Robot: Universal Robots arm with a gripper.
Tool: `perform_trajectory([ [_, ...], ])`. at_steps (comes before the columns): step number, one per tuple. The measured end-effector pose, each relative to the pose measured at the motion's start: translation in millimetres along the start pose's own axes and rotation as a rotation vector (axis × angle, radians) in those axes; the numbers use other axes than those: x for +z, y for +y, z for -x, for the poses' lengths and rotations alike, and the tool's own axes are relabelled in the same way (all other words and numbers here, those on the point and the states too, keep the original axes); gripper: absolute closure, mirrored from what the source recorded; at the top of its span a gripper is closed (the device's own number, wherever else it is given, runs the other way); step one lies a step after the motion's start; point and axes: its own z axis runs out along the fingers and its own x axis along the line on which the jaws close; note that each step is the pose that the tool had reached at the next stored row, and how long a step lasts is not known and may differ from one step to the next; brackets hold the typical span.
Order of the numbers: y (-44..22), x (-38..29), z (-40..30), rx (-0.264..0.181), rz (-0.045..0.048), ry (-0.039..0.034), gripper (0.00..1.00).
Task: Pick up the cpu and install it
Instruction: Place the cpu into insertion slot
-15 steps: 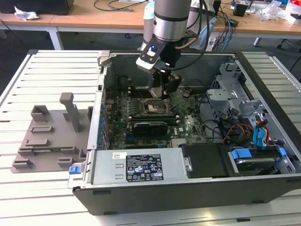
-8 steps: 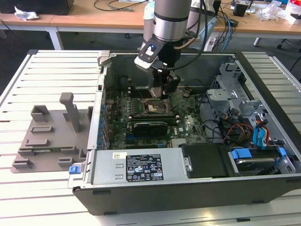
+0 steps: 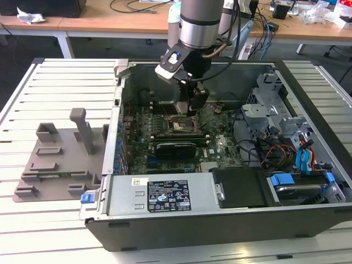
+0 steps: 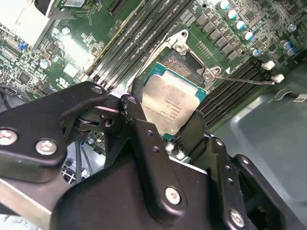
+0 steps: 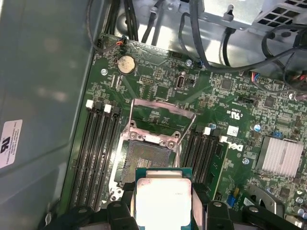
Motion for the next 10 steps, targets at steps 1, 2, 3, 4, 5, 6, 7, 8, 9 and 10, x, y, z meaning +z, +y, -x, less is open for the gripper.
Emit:
perform_trajectory([
  [1,0.0,0.0,0.0,0.006,-0.0002,0.0002,0.45],
  [2,0.0,0.1,0.0,0.017,-0.0007,0.0006,0.45],
  [3,0.0,0.2,0.0,0.032,-0.0012,0.0011,0.45],
  [4,0.0,0.3,0.0,0.045,-0.0017,0.0016,0.45],
  [5,0.0,0.4,0.0,0.059,-0.0022,0.0020,0.45],
  [6,0.0,0.4,0.0,0.066,-0.0025,0.0022,0.45],
  [7,0.0,0.6,0.0,0.083,-0.0031,0.0028,0.45],
  [8,0.0,0.7,0.0,0.094,-0.0036,0.0032,0.45],
  [9,0.0,0.8,0.0,0.123,-0.0047,0.0041,0.45],
  [10,0.0,0.8,0.0,0.134,-0.0051,0.0044,0.45],
])
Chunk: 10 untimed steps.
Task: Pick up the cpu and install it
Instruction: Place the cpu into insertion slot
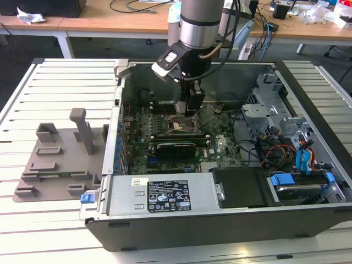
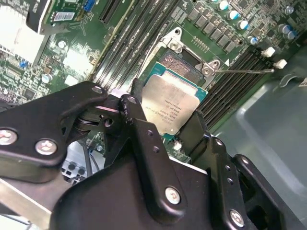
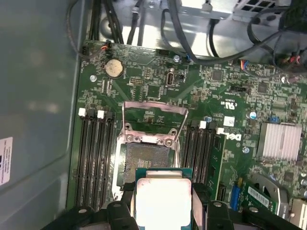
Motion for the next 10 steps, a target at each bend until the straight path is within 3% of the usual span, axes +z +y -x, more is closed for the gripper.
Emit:
perform_trajectory([
  [10,0.1,3.1,-0.1,0.003,-0.0002,0.0001,0.45],
])
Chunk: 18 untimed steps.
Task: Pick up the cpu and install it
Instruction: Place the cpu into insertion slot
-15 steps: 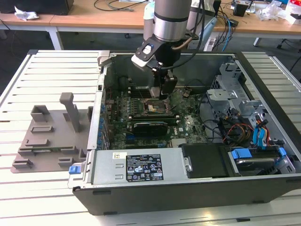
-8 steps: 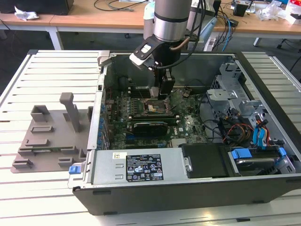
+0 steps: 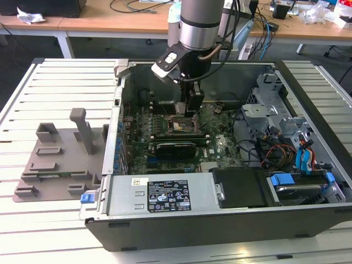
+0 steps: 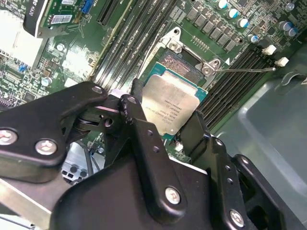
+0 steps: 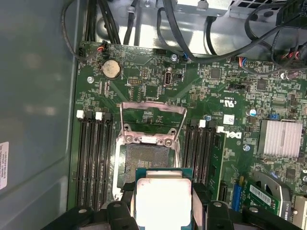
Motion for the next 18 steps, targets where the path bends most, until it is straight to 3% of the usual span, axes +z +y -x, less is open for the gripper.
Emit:
perform_trajectory([
  [4,0.2,6.5,-0.2,0.000,0.0000,0.0000,0.45],
  [18,0.6,17.6,-0.7,0.000,0.0000,-0.0001,0.45],
])
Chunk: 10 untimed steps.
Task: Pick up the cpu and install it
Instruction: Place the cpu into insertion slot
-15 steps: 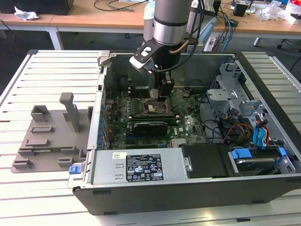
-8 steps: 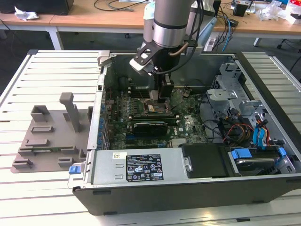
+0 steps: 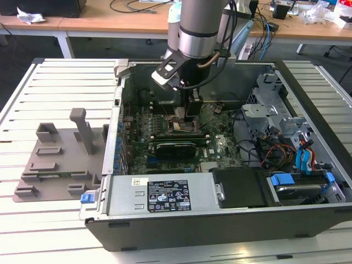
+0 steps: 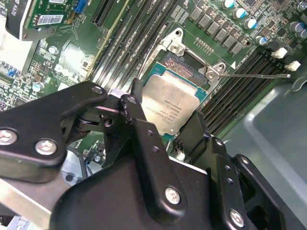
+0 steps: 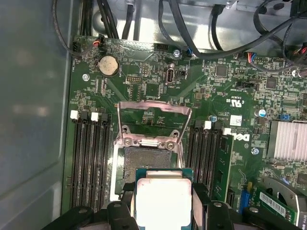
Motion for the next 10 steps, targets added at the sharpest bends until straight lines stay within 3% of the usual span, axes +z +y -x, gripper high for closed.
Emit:
perform_trajectory([
  [10,0.3,9.3,-0.9,0.001,-0.0001,0.0000,0.45],
])
